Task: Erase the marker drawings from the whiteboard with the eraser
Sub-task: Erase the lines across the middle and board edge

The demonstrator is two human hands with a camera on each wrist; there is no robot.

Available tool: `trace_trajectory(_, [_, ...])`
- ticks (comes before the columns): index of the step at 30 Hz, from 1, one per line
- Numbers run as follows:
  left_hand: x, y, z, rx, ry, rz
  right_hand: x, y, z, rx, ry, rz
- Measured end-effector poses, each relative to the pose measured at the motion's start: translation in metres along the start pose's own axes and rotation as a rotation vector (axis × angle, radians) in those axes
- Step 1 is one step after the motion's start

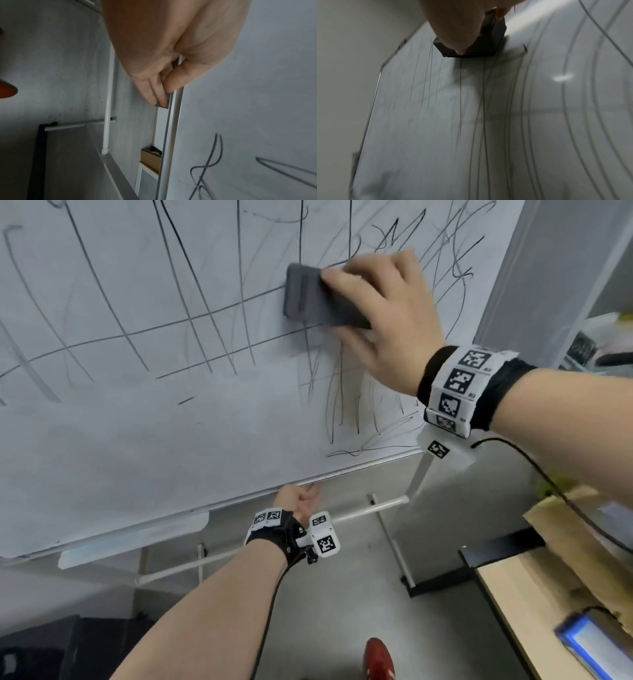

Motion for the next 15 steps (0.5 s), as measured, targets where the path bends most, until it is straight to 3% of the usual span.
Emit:
trace_trajectory(4, [-0.001, 0.021, 0.012, 0.000, -0.038, -0.063, 0.002, 0.010, -0.007, 0.026, 0.006, -0.100])
trace_trajectory(7, [0.001, 0.027, 0.013, -0.007, -0.153, -0.064, -0.037, -0.032, 0.003, 0.104, 0.018, -0.042])
trace_trajectory(15, [-0.010, 0.033, 0.014, -0.036, -0.119, -0.063, -0.162, -0.213, 0.007, 0.203, 0.031, 0.506])
Point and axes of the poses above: each hand's wrist, its own y-axis towards the middle knuckle, its own x-axis out of the back of the hand, z = x × y, the point moved 8 cm from there along y, towards the middle knuckle, and after that the axes turned 2 degrees about -x, right-handed, at the moved point
